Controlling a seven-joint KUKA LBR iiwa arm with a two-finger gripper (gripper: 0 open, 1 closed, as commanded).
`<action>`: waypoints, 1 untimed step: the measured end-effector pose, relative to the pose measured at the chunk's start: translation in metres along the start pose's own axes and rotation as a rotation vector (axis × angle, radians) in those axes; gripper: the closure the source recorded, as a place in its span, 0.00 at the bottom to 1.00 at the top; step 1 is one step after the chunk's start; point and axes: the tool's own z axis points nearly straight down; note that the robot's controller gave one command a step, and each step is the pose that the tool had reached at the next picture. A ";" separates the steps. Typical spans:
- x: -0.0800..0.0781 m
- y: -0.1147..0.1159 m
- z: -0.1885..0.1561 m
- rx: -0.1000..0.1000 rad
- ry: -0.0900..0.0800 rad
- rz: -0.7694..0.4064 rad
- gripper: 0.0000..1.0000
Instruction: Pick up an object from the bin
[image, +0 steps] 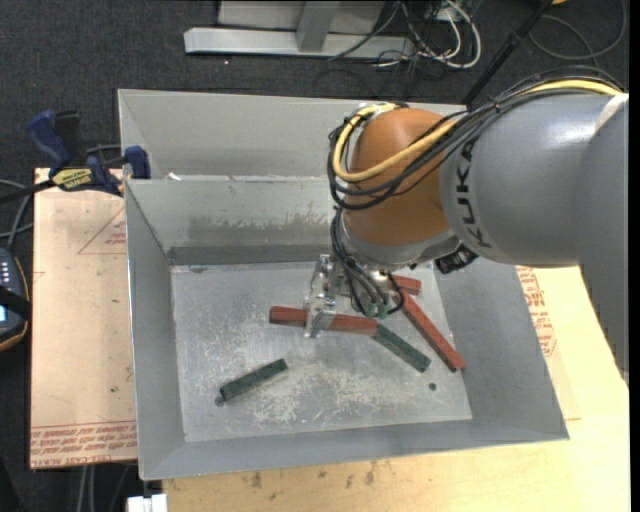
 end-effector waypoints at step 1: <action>-0.011 -0.004 -0.047 -0.002 -0.006 0.004 1.00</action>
Offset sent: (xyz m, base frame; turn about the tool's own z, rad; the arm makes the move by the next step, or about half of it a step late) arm 0.0162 -0.0051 0.0688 -0.0211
